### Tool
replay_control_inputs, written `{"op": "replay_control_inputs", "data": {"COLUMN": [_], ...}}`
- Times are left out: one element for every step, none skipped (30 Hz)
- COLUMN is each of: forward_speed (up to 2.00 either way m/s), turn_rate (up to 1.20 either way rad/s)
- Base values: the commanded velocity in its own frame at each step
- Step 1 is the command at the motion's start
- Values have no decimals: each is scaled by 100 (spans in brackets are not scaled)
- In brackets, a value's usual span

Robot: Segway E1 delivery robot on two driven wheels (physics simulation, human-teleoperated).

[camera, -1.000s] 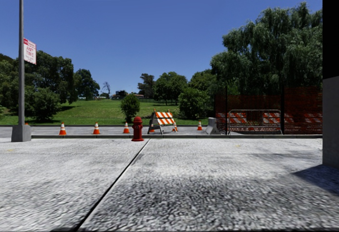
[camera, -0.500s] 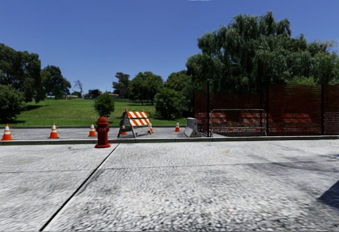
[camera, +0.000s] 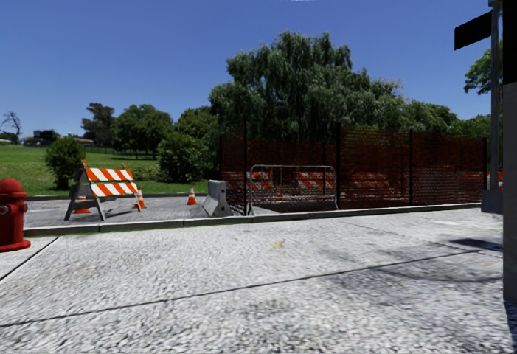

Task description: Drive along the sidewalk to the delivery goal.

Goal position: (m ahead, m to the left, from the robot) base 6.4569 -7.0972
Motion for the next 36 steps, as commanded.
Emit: {"op": "replay_control_inputs", "data": {"forward_speed": [200,200,200,200,200,200,200,200,200,200,200,200,200,200,200,200,200,200,200,200,200,200,200,200,200,200,200,200,200,200,200,200,200,200,200,200], "turn_rate": [-61,-61,-60,-60,-57,-57,-56,-56,-56,-56,-56,-56,-56,-56,-56,-56,-56,-56,-56,-56,-56,-56,-56,-56,-56,-56,-56,-56,-56,-56,-56,-56,-56,-56,-56,-56]}}
